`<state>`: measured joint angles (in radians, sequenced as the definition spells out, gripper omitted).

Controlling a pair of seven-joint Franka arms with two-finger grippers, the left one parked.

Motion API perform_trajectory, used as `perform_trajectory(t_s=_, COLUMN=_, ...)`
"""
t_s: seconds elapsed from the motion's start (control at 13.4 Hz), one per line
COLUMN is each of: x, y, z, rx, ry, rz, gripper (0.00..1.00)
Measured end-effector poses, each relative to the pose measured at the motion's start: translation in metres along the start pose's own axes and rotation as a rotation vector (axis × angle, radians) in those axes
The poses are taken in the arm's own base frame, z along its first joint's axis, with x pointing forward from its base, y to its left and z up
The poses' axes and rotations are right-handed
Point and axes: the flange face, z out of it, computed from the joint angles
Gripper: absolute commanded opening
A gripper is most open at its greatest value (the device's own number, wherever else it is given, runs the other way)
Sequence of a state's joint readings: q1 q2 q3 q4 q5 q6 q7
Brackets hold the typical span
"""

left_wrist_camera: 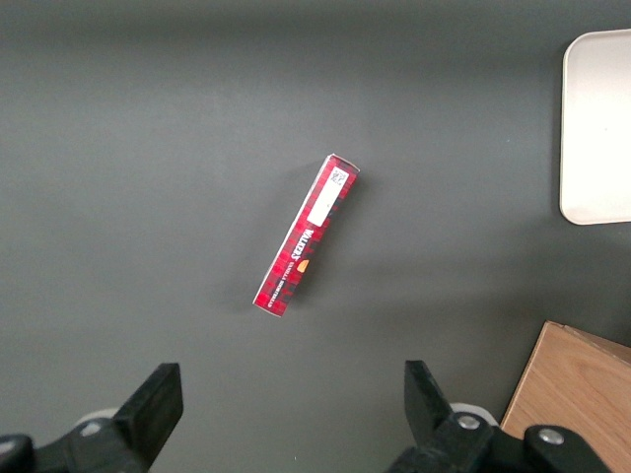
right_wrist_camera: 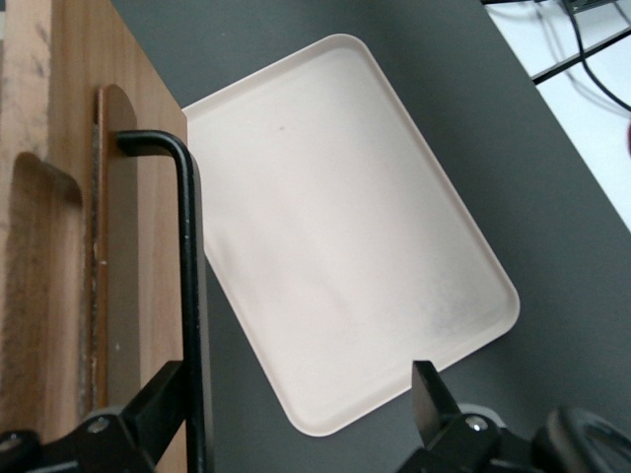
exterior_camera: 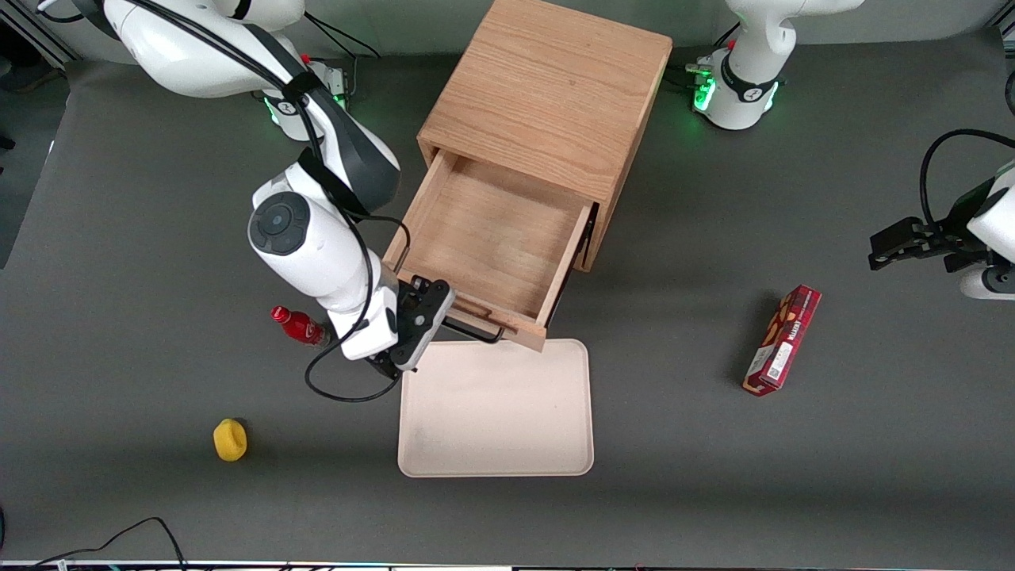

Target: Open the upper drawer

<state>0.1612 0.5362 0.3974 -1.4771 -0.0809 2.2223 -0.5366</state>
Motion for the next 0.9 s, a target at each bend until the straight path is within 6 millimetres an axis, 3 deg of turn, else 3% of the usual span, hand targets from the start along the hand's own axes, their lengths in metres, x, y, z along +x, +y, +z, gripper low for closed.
perform_trajectory(t_s=0.37, x=-0.006, y=0.015, z=-0.003, rx=-0.015, ry=0.021, rz=-0.002, gripper=1.0)
perform_trajectory(t_s=0.52, x=-0.005, y=0.022, z=-0.012, rx=0.024, ry=0.08, rz=0.075, gripper=1.0)
perform_trajectory(t_s=0.75, x=-0.018, y=0.05, z=-0.067, rx=0.095, ry=0.173, rz=0.299, gripper=1.0)
perform_trajectory(t_s=0.9, x=-0.058, y=0.077, z=-0.126, rx=0.139, ry=0.125, rz=0.51, gripper=1.0)
